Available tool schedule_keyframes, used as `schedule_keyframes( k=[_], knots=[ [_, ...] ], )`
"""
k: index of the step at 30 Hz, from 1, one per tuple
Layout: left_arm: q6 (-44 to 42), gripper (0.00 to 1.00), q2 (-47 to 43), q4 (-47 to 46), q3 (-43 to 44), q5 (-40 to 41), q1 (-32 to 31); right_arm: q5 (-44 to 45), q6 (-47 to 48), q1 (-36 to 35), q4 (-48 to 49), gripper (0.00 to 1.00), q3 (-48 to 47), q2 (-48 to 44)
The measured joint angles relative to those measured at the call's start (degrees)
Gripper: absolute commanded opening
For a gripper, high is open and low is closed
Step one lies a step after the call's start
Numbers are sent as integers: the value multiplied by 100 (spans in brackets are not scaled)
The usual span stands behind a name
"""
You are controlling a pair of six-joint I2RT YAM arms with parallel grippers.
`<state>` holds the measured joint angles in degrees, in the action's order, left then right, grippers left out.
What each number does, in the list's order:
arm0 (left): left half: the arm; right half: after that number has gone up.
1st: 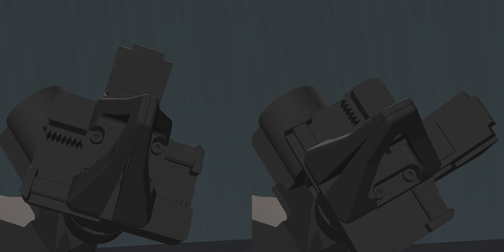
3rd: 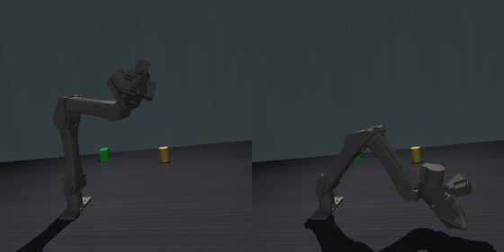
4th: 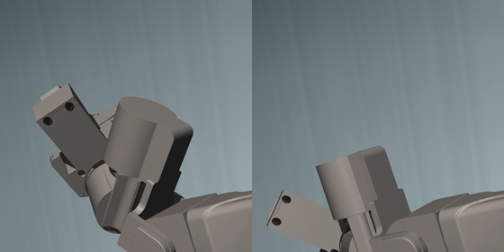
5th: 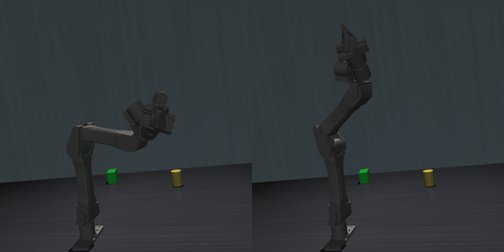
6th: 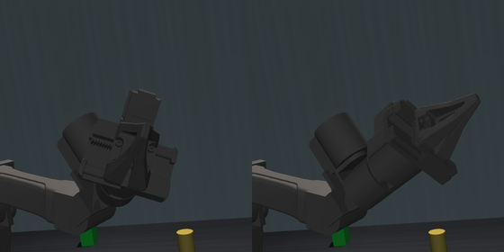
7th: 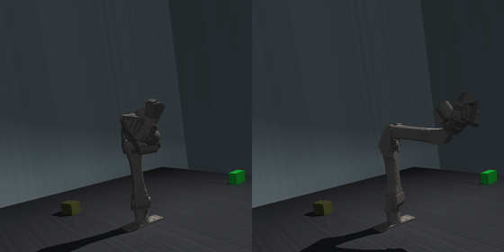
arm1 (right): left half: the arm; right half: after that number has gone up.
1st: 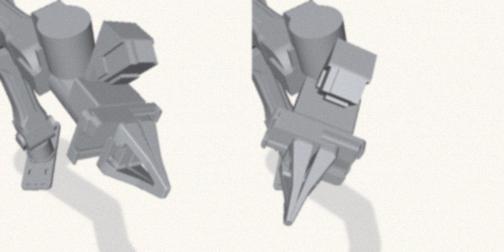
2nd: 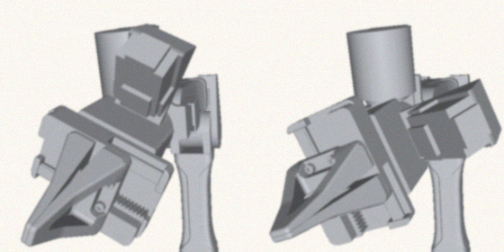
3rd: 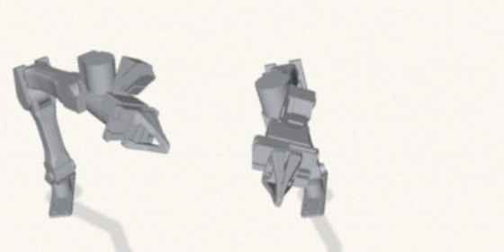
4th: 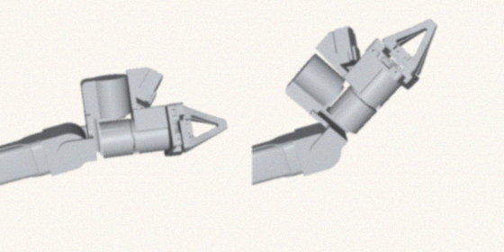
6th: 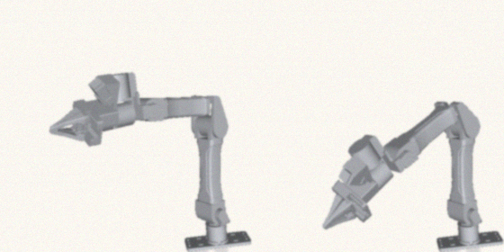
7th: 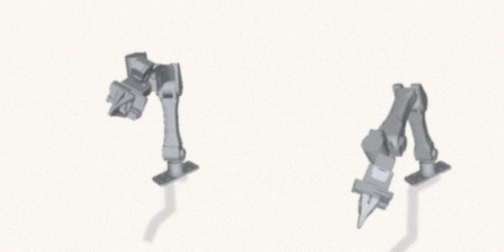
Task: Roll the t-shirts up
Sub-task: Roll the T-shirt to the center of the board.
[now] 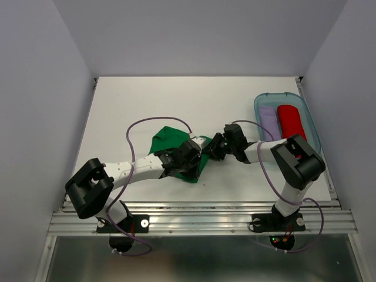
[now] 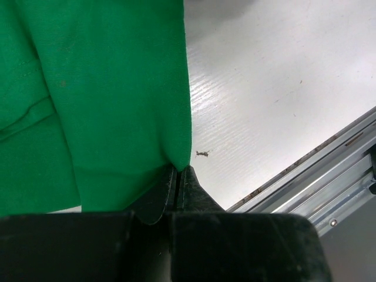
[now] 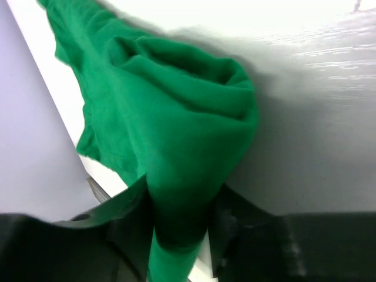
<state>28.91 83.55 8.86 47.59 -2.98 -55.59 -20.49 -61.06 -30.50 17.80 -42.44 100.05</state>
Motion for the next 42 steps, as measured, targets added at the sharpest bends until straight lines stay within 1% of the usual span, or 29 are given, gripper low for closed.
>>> schedule_keyframes(
  k=[1, 2, 3, 5, 6, 8, 9, 11, 12, 15, 17, 19, 22, 28, 34, 42],
  knots=[
    [0, 0, -4, -7, -2, -7, 13, -9, -48, 0, 50, 10, -20, 76],
    [-2, 0, -17, -7, -4, -4, 26, -11, -55, 0, 81, 5, -31, 131],
    [-2, 15, -37, -11, -13, -7, 39, -15, -87, -2, 114, 1, -50, 177],
    [-22, 35, -101, 15, -24, 2, 59, -31, -120, -2, 149, 1, -79, 221],
    [-42, 57, -125, 48, -22, 26, 59, -33, -136, -2, 164, 1, -87, 221],
    [-44, 74, -155, 175, 0, 66, 57, -31, -133, -2, 162, 1, -109, 221],
    [-57, 85, -170, 267, 22, 94, 52, -22, -129, -13, 151, 1, -122, 221],
    [-44, 90, -195, 452, 90, 251, 24, -9, -120, -22, 94, 1, -144, 212],
    [-59, 94, -199, 564, 168, 337, 4, -2, -109, -26, 42, 1, -164, 199],
    [-57, 94, -199, 828, 450, 667, -111, 28, -81, -39, -127, 1, -232, 160],
    [-46, 92, -127, 999, 702, 911, -223, 50, -66, -52, -260, 1, -291, 122],
    [-15, 88, 28, 1064, 931, 1121, -369, 57, -57, -68, -365, 1, -348, 92],
    [48, 86, 398, 1150, 1213, 1429, -601, 59, -46, -70, -452, 1, -396, 79],
    [184, 82, 986, 1508, 1504, 1976, -929, 59, -44, -70, -564, 1, -402, 55],
    [354, 75, 1515, 1834, 1882, 2494, -1276, 59, -46, -70, -581, 1, -402, 39],
    [542, 68, 1843, 2074, 2017, 2900, -1370, 57, -46, -70, -581, 1, -402, 39]
  ],
)
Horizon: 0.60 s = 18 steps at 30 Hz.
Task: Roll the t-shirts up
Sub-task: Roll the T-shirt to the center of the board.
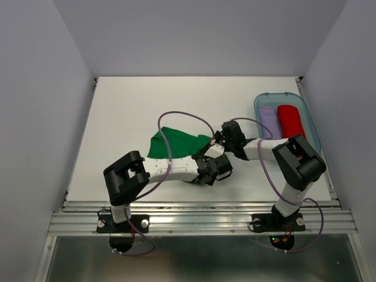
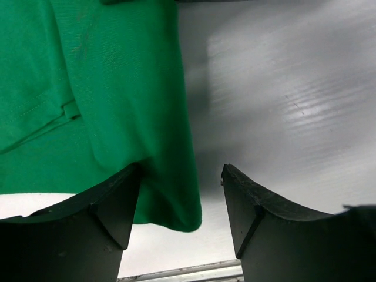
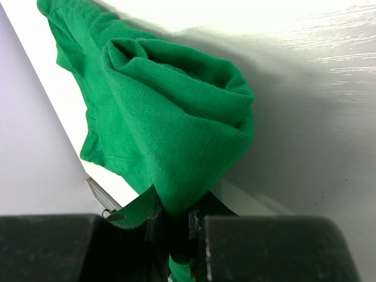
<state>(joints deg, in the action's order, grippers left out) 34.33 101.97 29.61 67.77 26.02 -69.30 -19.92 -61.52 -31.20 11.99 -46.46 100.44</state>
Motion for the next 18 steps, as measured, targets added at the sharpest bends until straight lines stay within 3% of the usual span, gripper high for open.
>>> schedule_keyframes(
  k=[18],
  knots=[
    [514, 56, 481, 627, 258, 920, -13, 0, 2, 0, 0, 1, 0, 0]
  ],
)
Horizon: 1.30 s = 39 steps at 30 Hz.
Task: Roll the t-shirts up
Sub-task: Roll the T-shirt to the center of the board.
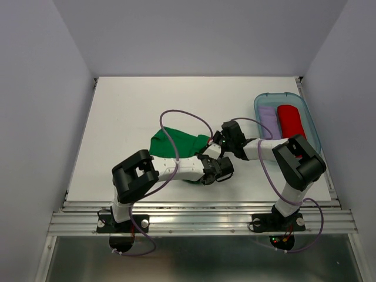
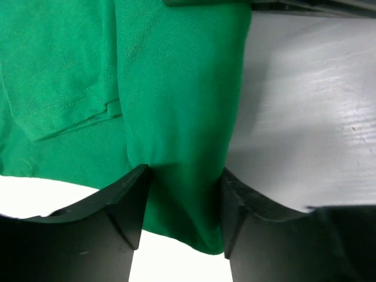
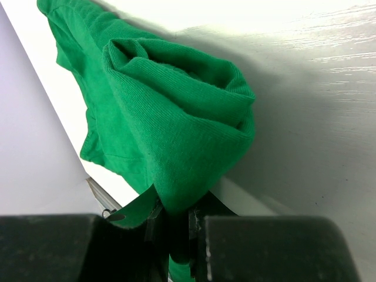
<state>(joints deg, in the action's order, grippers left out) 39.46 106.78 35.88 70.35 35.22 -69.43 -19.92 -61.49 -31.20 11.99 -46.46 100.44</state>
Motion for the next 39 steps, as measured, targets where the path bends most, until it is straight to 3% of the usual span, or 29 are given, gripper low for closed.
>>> schedule_keyframes(
  k=[3, 5, 10, 12, 13, 15, 16, 20, 25, 30, 39],
  knots=[
    [61, 49, 142, 55, 57, 90, 0, 0, 0, 0, 0, 1, 0, 0],
    [87, 38, 240, 92, 72, 168, 0, -2, 0, 0, 0, 1, 0, 0],
    [15, 0, 260, 57, 74, 184, 9, 2, 0, 0, 0, 1, 2, -2],
    [-74, 0, 214, -37, 46, 42, 37, 4, 2, 0, 0, 7, 9, -9],
    [-157, 0, 109, -177, -35, -107, 79, 4, 0, 0, -2, 18, 17, -26],
    [-275, 0, -173, -461, -240, -463, 184, 13, 22, 0, -9, 32, 33, -61],
    [-310, 0, -321, -573, -343, -638, 245, 24, 22, 0, -20, 46, 35, -76],
    [-433, 0, -1062, -1200, -866, -1499, 610, 72, 50, 0, -133, 61, 33, -212],
    [-433, 0, -1958, -2273, -1790, -2765, 1233, 214, 162, 0, -409, 65, 17, -511],
    [-258, 0, -2280, -3018, -2498, -3674, 1657, 431, 304, 0, -734, 71, -155, -763],
    [636, 0, -2868, -4636, -3759, -4868, 2146, 820, 525, 0, -1137, 76, -385, -1119]
  ],
)
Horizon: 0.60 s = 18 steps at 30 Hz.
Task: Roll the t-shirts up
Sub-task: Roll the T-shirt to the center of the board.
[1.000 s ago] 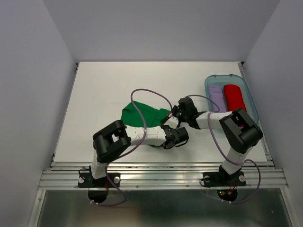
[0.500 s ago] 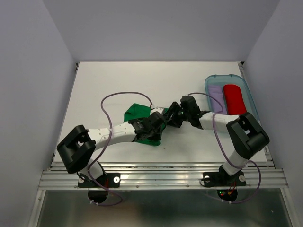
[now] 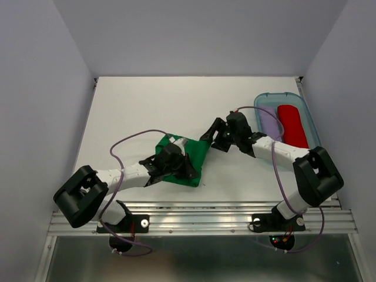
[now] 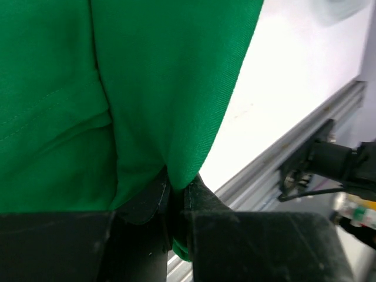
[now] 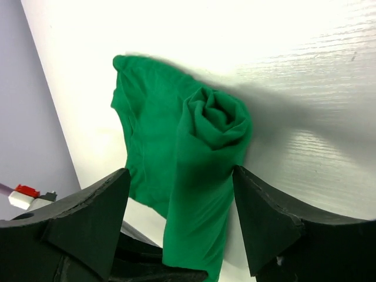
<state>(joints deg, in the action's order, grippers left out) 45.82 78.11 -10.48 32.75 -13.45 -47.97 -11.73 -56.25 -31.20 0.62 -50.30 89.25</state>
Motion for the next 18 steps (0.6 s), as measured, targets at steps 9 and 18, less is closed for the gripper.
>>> schedule_keyframes(
  k=[9, 18],
  knots=[
    [885, 0, -479, -1086, -852, -564, 407, 295, 221, 0, -409, 77, -188, -225],
    [1425, 0, -538, -1987, -1429, -1244, 984, 310, 439, 0, -581, 76, -264, -245]
  ],
)
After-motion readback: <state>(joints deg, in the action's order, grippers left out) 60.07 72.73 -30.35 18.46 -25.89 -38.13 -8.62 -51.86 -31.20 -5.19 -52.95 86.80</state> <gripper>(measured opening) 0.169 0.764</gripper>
